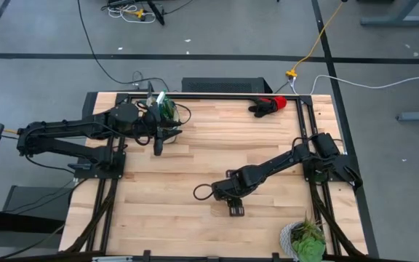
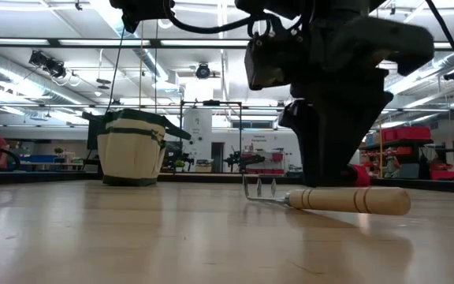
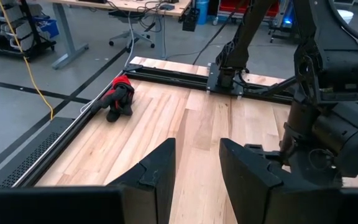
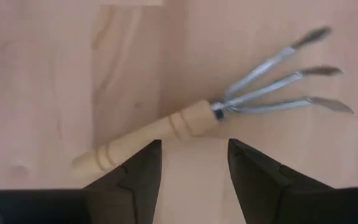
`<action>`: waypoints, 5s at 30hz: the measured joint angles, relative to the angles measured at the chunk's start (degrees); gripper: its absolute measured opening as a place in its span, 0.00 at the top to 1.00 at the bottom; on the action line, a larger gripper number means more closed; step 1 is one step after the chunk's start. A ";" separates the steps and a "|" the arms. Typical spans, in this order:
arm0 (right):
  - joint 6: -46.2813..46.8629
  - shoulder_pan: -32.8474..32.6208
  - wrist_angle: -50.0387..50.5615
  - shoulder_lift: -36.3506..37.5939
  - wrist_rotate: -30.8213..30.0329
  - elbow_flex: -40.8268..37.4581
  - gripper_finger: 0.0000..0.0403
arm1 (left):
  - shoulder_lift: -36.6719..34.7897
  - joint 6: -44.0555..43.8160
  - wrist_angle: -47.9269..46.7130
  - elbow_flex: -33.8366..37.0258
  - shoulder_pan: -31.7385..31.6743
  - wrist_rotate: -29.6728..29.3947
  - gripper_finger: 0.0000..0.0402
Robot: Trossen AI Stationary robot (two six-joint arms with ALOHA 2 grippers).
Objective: Pick & Place Garden tools in Gardening bag
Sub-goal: Put the brown hand rake into the gardening bag
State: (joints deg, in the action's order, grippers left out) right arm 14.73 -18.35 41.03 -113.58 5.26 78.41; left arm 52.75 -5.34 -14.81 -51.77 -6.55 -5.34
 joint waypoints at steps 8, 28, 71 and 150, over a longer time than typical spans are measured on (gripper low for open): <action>-8.46 -0.02 -5.94 0.02 1.86 0.00 0.54 | 0.00 -0.04 0.00 0.00 0.00 0.00 0.67; -18.20 -0.11 -12.94 -0.32 1.66 0.00 0.93 | 0.00 -0.04 -0.02 0.00 0.00 0.00 0.67; -20.83 0.02 -3.95 -0.22 1.70 -4.33 1.00 | 0.00 -0.02 -0.02 -0.02 -0.02 0.00 0.67; -48.64 5.14 1.65 0.52 -3.84 -4.28 0.69 | -0.02 0.09 0.47 -0.02 -0.02 -0.66 0.67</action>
State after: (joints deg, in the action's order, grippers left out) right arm -33.91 -13.21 42.68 -113.06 1.41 74.13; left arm 52.73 -5.26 -14.34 -51.79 -6.57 -6.00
